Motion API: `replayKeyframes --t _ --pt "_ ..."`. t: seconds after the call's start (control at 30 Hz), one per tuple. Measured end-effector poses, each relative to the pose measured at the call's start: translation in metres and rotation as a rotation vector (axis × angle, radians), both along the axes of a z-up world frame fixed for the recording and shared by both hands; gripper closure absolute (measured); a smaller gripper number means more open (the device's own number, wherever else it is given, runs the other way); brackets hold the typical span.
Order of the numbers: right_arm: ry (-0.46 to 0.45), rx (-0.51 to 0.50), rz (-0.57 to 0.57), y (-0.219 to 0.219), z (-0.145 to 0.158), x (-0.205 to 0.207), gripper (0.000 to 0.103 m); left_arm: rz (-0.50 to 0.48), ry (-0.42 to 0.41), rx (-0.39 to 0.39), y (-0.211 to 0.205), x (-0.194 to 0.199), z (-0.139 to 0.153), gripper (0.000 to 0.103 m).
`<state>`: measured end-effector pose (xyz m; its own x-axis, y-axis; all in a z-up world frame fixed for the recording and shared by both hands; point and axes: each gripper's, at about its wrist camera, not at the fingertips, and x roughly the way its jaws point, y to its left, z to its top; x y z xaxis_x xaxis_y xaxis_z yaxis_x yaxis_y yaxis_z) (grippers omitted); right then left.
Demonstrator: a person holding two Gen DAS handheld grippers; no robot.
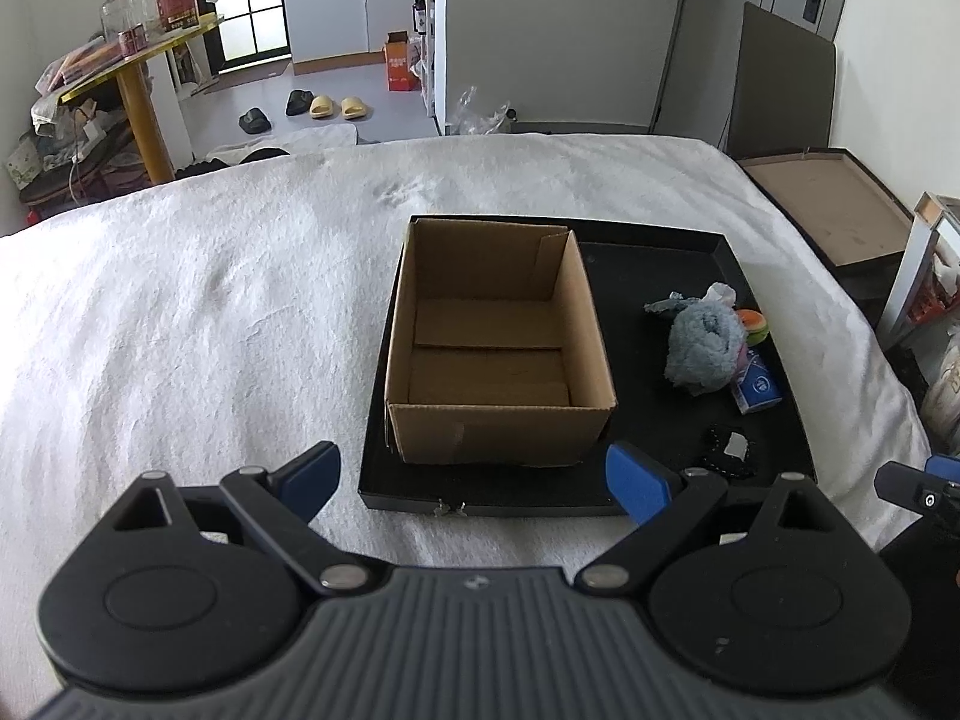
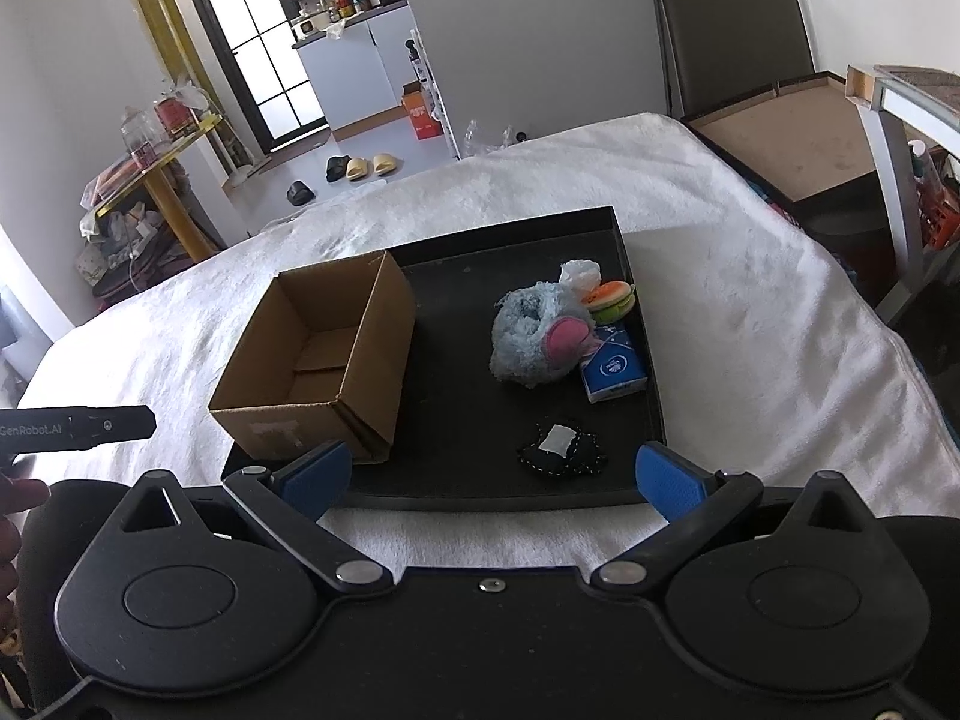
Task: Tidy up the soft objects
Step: 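Lower the right gripper onto the black fabric patch and close it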
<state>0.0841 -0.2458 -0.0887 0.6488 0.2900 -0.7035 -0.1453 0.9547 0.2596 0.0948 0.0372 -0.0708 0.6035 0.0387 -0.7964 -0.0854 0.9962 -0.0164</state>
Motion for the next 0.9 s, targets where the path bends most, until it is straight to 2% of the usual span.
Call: replayKeyframes --t 0.37,0.6,0.73,0.8,0.83,0.9 --pt "0.042 0.011 -0.002 0.002 -0.019 0.015 0.002 0.014 0.035 0.021 0.005 0.021 -0.018 0.009" --pt "0.068 0.014 0.000 0.006 -0.032 0.028 0.008 0.016 0.042 0.058 0.008 0.036 -0.032 0.011" --pt "0.089 0.023 -0.009 0.009 -0.044 0.036 0.014 0.015 0.065 0.061 0.009 0.045 -0.041 0.018" --pt "0.110 0.034 -0.025 0.008 -0.052 0.042 0.017 0.025 0.079 0.065 0.010 0.052 -0.047 0.024" --pt "0.121 0.038 -0.031 0.008 -0.056 0.044 0.019 0.036 0.084 0.069 0.012 0.055 -0.048 0.030" --pt "0.137 0.046 -0.045 0.007 -0.063 0.049 0.022 0.085 0.094 0.095 0.015 0.062 -0.053 0.037"
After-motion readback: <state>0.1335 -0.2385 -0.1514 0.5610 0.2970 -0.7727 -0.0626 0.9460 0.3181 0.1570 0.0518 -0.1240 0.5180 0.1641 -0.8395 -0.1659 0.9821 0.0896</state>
